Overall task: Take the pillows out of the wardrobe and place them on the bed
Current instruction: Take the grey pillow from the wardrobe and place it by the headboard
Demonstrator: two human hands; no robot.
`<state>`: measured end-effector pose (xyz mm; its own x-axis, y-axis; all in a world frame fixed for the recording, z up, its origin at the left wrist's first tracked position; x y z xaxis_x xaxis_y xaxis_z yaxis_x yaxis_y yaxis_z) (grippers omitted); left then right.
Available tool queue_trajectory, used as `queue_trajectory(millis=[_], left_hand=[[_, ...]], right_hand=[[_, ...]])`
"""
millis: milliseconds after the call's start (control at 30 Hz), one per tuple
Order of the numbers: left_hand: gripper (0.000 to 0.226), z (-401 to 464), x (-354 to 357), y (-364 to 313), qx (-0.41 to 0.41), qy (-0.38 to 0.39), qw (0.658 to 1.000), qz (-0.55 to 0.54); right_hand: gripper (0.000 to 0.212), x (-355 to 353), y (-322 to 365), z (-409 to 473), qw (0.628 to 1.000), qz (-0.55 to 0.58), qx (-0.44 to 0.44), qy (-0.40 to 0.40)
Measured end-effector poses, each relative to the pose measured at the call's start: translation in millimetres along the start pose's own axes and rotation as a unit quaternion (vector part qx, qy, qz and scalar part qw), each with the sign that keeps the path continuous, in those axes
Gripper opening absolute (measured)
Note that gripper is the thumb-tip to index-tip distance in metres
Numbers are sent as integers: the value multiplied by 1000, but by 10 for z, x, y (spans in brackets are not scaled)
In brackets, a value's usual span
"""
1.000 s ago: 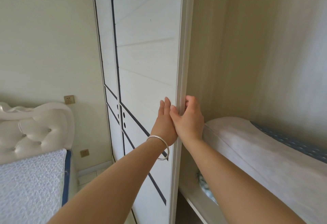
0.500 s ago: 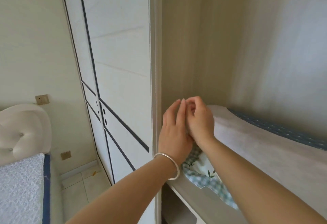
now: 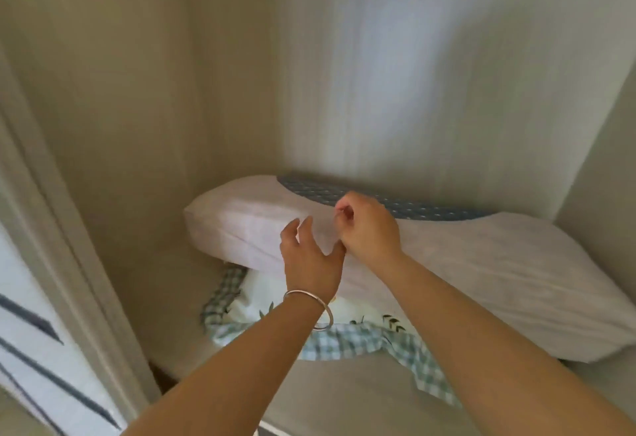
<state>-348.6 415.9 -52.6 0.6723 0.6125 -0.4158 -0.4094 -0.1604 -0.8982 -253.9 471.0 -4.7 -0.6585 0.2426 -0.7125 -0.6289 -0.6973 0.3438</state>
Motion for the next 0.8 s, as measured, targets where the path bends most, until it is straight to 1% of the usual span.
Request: queue_trajectory(millis=[33, 67, 100, 133, 167, 233, 300, 367, 533, 633, 700, 800], left_hand=[[76, 36, 127, 17, -75, 2, 997, -23], [84, 70, 234, 47, -166, 4, 985, -51], [93, 93, 327, 69, -255, 6, 964, -78], [102, 111, 415, 76, -328, 10, 939, -103], [112, 131, 512, 65, -381, 16, 915, -129], [132, 191, 706, 35, -442, 19, 872, -207], [140, 247, 863, 47, -472, 4, 839, -272], [138, 265, 938, 108, -488, -9, 828, -278], [130, 261, 939, 219, -501, -9, 827, -255], [125, 146, 853, 328, -495, -25, 833, -245], [122, 72, 805, 459, -478, -31, 842, -250], [120, 5, 782, 681, -448, -9, 846, -288]], right_hand=[[14, -38, -154, 26, 1000, -7, 13, 7], [14, -73, -296, 55, 1000, -10, 26, 12], [14, -100, -424, 86, 999, -10, 36, 17], [14, -120, -533, 119, 999, -13, 41, 25], [14, -131, -631, 155, 998, -18, 44, 37], [15, -123, -784, 222, 996, -30, 44, 73], [17, -87, -876, 282, 991, -39, 37, 120], [18, -46, -914, 334, 986, -44, 29, 160], [20, 50, -923, 453, 976, -53, 20, 212], [21, 122, -935, 509, 972, -40, 25, 231], [26, 155, -948, 552, 970, -38, 27, 238], [38, 133, -968, 617, 970, -54, 33, 233]])
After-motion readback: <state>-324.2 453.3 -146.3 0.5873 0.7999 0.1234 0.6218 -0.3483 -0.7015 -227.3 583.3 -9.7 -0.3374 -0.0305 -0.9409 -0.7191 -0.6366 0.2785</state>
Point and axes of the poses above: each hand's wrist, its own z-axis towards the middle knuckle, its own x-axis out of the palm, y = z × x, the point moved 5 cm from there along z, towards the middle knuckle, and after that the axes turned 13 degrees about -x, right-handed, at the moved point
